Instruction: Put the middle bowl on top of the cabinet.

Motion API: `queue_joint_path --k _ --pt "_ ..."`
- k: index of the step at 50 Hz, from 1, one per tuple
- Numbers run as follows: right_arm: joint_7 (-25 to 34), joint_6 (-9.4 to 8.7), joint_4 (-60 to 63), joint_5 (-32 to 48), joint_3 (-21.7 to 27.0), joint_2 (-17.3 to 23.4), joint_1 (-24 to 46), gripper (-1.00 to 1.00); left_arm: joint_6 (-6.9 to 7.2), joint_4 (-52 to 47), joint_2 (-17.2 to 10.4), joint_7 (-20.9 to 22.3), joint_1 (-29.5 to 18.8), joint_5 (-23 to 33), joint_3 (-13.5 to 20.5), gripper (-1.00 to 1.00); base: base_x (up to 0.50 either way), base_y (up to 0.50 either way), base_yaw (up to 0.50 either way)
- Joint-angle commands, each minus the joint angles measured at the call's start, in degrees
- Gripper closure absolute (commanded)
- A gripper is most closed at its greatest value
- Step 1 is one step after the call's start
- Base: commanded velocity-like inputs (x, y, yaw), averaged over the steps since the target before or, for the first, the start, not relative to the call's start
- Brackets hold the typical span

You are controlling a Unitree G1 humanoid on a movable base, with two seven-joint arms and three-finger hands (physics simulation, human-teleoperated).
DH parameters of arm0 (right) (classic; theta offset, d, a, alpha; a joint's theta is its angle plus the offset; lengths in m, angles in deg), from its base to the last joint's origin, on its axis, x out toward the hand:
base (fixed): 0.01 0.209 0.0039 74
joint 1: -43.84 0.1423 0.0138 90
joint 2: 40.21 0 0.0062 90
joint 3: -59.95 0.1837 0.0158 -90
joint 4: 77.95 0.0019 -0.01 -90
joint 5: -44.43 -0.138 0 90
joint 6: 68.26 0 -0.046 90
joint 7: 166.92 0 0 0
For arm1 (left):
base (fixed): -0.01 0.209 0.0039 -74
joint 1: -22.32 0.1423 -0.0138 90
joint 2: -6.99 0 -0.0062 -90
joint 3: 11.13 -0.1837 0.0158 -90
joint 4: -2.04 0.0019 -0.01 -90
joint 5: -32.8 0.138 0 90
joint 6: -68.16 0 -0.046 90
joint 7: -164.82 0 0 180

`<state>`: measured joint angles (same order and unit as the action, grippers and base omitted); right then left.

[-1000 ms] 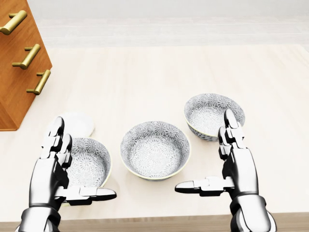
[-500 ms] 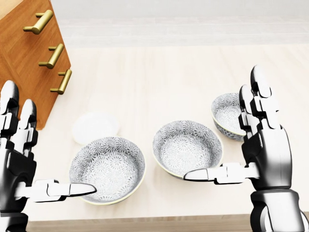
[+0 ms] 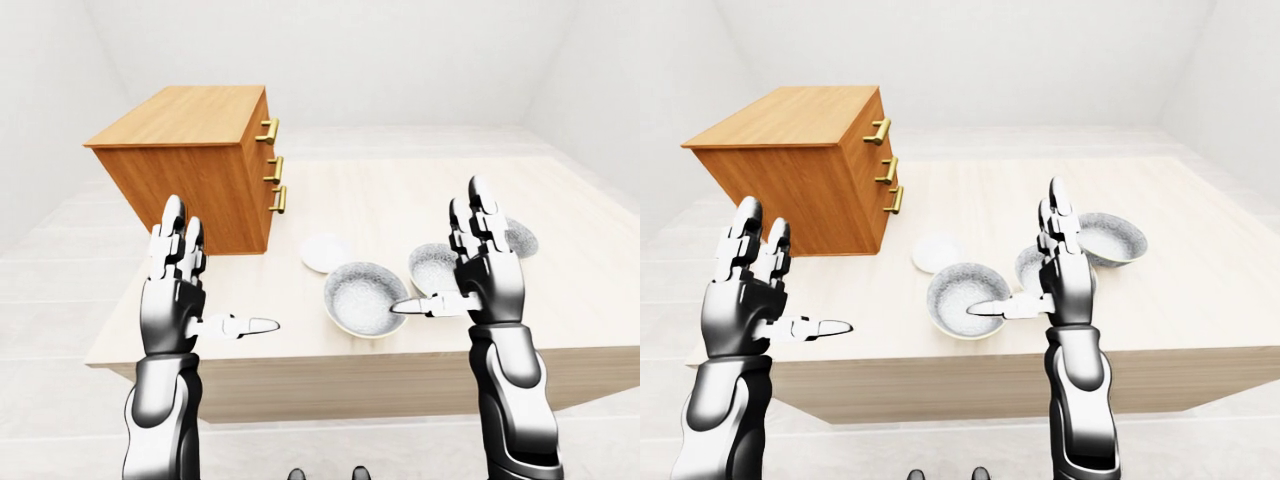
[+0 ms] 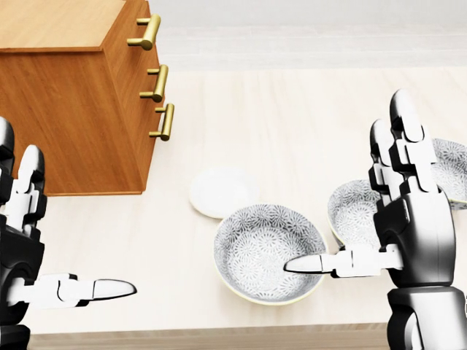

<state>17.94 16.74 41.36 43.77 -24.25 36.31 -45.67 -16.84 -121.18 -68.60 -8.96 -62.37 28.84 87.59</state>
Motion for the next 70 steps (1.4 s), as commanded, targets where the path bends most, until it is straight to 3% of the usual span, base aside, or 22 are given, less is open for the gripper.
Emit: queue_joint_path --k 1,18,32,48,70 --pt "0.62 0.00 0.33 -0.59 0.51 0.11 -0.18 -1.00 0.00 1.20 0.13 -0.07 -0.39 0.13 0.26 -1.00 0.00 0.50 0.00" --pt "0.71 0.00 1.10 -0.25 1.21 0.34 -0.58 -1.00 0.00 4.49 -0.78 -1.04 -2.38 0.59 0.44 -1.00 0.00 0.48 0.00" --pt "1.09 0.00 3.63 -0.53 1.87 0.70 -0.08 -1.00 0.00 1.96 -0.86 -0.74 -1.76 0.87 0.94 -1.00 0.06 0.01 0.00" --pt "1.42 0.00 1.47 0.55 1.47 0.18 -0.96 -1.00 0.00 2.59 -0.47 -0.16 -1.09 1.05 0.80 -1.00 0.45 0.00 0.00" --pt "1.68 0.00 0.68 -0.25 1.67 0.19 -1.12 -1.00 0.00 3.17 -0.46 0.60 -0.75 -0.17 1.36 -1.00 0.10 0.00 0.00"
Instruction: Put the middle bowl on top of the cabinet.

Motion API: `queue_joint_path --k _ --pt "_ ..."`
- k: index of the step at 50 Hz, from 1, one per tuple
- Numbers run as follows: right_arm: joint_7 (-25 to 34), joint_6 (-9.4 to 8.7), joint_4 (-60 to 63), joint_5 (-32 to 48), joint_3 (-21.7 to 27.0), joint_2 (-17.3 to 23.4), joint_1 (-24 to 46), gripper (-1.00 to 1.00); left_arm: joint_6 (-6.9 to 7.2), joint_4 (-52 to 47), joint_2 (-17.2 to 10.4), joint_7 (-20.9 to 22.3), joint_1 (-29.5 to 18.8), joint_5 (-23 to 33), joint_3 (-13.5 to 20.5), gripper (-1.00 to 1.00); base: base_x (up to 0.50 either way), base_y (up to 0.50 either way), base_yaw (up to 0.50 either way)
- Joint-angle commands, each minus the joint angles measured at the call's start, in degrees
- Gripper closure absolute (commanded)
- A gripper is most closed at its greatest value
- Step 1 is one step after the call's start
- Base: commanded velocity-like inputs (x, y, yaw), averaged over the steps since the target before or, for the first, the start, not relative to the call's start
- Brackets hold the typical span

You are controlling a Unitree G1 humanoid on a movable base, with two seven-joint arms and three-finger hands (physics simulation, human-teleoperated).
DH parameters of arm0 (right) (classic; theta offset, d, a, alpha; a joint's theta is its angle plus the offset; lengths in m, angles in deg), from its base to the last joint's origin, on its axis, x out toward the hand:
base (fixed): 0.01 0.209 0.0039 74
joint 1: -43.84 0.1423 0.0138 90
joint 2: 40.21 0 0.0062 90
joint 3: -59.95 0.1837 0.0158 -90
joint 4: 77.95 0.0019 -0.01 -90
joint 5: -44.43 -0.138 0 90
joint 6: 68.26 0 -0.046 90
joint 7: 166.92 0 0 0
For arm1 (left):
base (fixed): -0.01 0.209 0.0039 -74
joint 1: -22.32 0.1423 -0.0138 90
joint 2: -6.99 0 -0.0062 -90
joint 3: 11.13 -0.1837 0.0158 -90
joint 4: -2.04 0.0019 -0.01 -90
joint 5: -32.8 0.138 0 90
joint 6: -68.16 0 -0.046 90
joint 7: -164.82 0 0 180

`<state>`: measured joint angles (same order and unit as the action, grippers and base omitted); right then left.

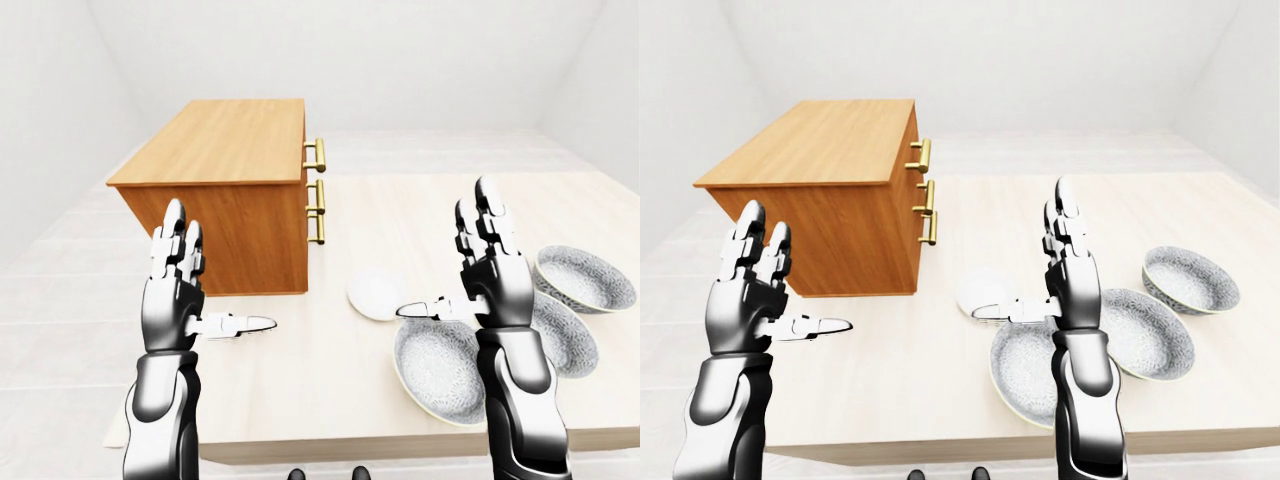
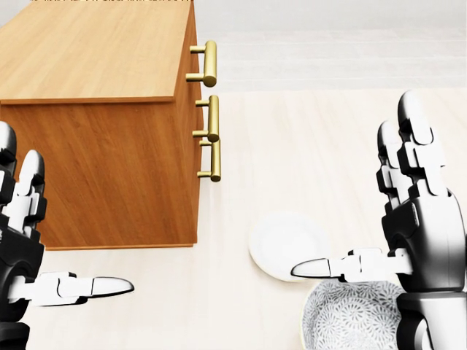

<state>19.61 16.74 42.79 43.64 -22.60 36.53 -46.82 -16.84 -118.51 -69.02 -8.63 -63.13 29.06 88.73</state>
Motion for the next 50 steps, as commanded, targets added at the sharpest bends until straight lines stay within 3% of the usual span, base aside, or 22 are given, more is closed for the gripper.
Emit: queue_joint_path --k 1,50 --pt "0.13 0.00 -0.74 -0.28 0.07 -0.02 -0.02 -1.00 0.00 0.46 -0.05 0.24 0.00 -0.43 0.29 -1.00 0.07 0.00 0.00" --pt "0.95 0.00 1.43 0.70 1.37 0.50 -1.13 -1.00 0.00 -2.78 0.16 -0.73 0.55 0.85 0.65 -1.00 0.02 0.00 0.00"
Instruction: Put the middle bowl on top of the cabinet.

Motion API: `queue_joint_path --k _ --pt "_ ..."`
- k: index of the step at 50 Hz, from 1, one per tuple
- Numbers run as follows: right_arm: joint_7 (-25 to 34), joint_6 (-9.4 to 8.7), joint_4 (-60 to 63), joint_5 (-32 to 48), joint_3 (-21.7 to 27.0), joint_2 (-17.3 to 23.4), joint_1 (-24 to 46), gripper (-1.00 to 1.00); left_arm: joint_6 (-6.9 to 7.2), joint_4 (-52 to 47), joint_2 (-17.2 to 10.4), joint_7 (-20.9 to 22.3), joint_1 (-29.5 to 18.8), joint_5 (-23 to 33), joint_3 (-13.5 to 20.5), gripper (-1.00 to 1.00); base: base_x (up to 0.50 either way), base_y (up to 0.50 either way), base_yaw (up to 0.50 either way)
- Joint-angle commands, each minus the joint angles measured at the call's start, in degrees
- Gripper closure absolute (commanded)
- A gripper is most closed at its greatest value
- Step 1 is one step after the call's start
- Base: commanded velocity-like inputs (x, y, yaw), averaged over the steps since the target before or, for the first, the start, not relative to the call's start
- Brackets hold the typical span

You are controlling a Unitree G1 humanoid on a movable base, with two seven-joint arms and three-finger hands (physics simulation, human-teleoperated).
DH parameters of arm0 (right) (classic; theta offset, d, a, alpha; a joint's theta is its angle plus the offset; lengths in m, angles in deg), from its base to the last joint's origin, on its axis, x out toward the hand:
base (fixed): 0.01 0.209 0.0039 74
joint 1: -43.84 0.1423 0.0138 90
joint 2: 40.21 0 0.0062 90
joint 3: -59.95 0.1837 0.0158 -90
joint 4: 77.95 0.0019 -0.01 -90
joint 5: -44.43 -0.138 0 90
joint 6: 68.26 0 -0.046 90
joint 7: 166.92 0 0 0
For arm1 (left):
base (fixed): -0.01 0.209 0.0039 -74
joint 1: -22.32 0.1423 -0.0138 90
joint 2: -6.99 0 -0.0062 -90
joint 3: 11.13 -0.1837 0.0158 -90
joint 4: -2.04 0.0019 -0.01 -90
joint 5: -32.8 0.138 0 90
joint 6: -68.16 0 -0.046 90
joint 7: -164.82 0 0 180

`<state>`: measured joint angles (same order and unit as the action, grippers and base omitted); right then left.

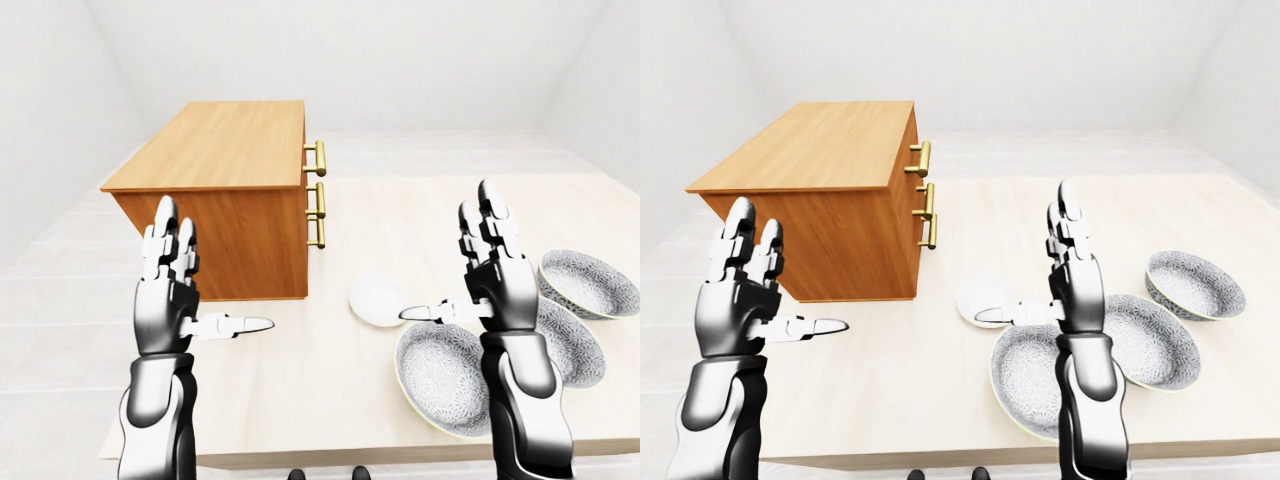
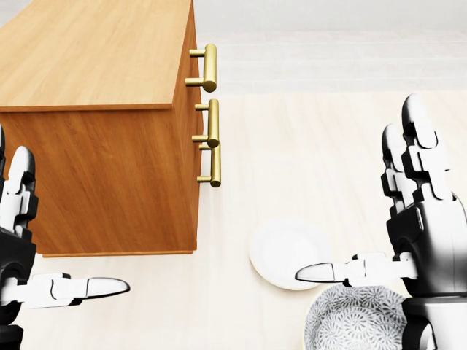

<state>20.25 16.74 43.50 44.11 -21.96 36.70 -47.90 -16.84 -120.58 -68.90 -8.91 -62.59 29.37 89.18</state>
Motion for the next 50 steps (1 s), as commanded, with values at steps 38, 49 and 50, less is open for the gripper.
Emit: queue_joint_path --k 38,49,50 --pt "2.74 5.81 -2.31 41.31 10.65 7.46 -5.94 -1.00 0.00 6.86 -1.37 1.25 -3.01 -0.50 0.45 -1.00 0.00 0.00 0.00" --pt "12.41 6.28 2.91 48.72 15.64 7.68 -3.21 -1.00 0.00 7.30 -1.86 0.64 -4.75 -0.36 0.25 -1.00 0.00 0.00 0.00" --pt "11.97 6.96 2.41 49.55 15.87 8.03 -2.93 -1.00 0.00 6.97 -1.97 0.56 -5.05 -0.45 0.32 -1.00 0.00 0.00 0.00"
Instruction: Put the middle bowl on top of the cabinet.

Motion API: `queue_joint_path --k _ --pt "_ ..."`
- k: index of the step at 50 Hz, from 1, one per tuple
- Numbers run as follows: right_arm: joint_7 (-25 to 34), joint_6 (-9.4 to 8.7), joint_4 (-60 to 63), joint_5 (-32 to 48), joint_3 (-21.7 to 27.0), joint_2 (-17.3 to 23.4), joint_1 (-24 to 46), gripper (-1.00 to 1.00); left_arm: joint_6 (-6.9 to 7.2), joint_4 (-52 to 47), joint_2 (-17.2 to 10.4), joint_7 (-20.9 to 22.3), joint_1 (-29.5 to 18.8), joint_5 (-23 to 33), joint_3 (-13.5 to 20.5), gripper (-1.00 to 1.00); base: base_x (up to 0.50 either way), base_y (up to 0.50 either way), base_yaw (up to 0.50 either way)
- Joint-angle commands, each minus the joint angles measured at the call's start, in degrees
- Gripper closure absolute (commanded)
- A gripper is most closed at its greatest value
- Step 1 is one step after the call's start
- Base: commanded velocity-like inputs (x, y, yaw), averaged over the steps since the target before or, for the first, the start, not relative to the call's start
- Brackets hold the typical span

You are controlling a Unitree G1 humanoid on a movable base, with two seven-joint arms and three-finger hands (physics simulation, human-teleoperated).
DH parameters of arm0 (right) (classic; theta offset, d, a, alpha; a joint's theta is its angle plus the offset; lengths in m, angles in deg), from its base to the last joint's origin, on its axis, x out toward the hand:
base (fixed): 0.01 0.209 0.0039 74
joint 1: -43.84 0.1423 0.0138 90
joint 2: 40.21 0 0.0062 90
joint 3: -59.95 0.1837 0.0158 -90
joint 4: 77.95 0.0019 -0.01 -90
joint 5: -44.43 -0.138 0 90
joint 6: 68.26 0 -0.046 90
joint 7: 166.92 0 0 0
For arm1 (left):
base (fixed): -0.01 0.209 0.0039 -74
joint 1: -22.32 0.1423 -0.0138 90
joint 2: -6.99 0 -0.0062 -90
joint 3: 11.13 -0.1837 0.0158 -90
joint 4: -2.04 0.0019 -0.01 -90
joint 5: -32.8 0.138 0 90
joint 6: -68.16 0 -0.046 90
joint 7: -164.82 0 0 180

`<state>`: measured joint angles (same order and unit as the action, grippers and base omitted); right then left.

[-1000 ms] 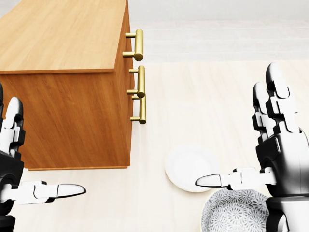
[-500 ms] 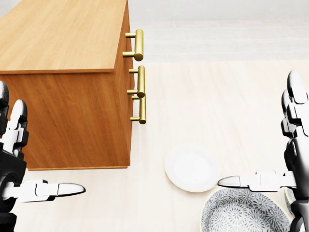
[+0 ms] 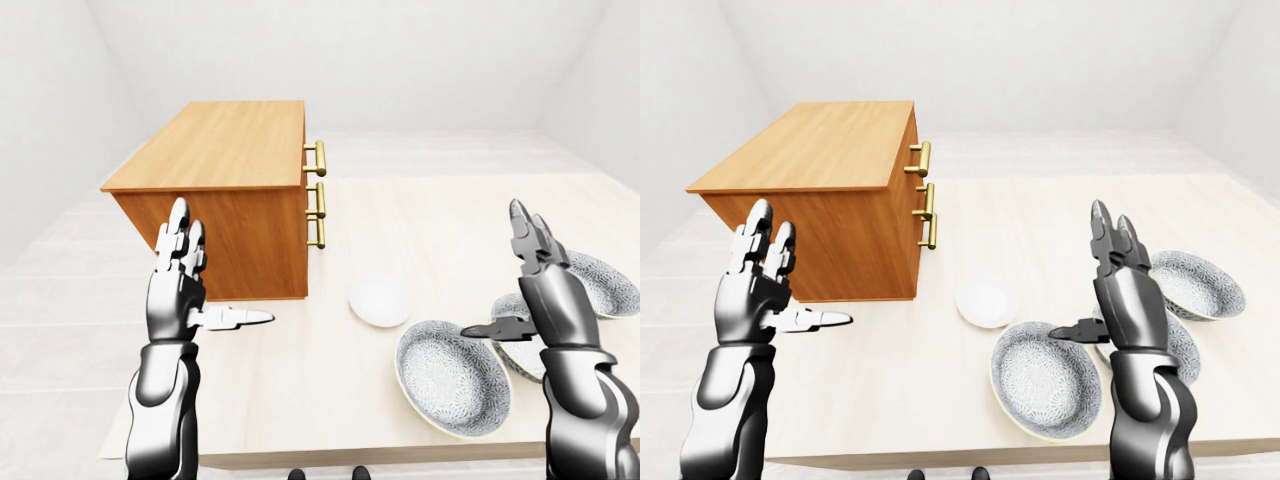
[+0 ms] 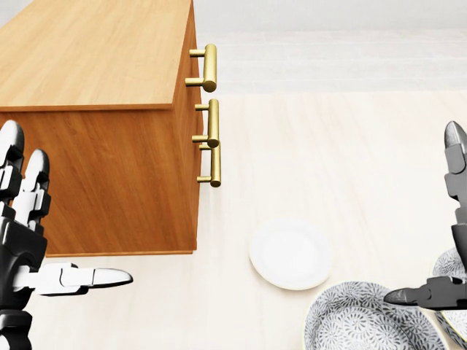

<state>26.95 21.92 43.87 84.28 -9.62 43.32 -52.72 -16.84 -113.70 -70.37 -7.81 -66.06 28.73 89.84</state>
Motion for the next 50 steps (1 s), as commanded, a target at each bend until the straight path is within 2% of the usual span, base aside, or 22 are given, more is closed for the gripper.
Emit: queue_joint_path --k 1,5,7,9,13,17,18,23,31,50 --pt "5.21 1.99 1.94 9.89 3.81 1.57 2.24 -1.00 0.00 -0.07 -0.60 -0.61 -1.87 0.12 -0.27 -1.00 0.00 0.00 0.00" --pt "8.52 1.16 4.56 11.03 4.98 2.01 2.52 -1.00 0.00 -1.67 -0.85 -0.79 -2.11 -0.14 0.07 -1.00 0.00 0.00 0.00" --pt "8.66 2.20 5.83 10.55 5.67 2.16 2.64 -1.00 0.00 -2.29 -0.87 -0.79 -2.12 -0.37 0.24 -1.00 0.00 0.00 0.00" --pt "11.22 0.79 7.53 10.33 6.29 1.97 3.01 -1.00 0.00 -2.47 -0.72 -0.75 -1.90 -0.54 0.28 -1.00 0.00 0.00 0.00" --pt "11.44 2.48 7.11 12.10 7.56 2.55 2.19 -1.00 0.00 0.05 -0.46 -0.84 -1.87 0.51 -0.66 -1.00 0.00 0.00 0.00" --pt "14.69 2.48 7.18 13.24 8.27 2.29 1.15 -1.00 0.00 -1.22 -0.39 -0.86 -1.40 0.56 -0.88 -1.00 0.00 0.00 0.00" --pt "13.95 3.54 6.42 14.96 8.33 2.35 0.54 -1.00 0.00 -2.43 -0.27 -0.83 -1.14 0.46 -1.09 -1.00 0.00 0.00 0.00" --pt "14.31 4.82 4.64 17.74 8.93 1.97 -0.04 -1.00 0.00 -4.87 0.01 -0.61 -0.42 0.97 -1.88 -1.00 0.00 0.00 0.00" --pt "17.03 4.54 4.83 19.06 10.46 2.39 0.62 -1.00 0.00 -6.22 0.02 -0.31 -0.27 0.85 -1.36 -1.00 0.00 0.00 0.00" --pt "13.78 4.82 -0.56 25.33 9.55 2.41 -0.09 -1.00 0.00 -5.29 0.29 0.52 1.07 0.60 -0.51 -1.00 0.00 0.00 0.00"
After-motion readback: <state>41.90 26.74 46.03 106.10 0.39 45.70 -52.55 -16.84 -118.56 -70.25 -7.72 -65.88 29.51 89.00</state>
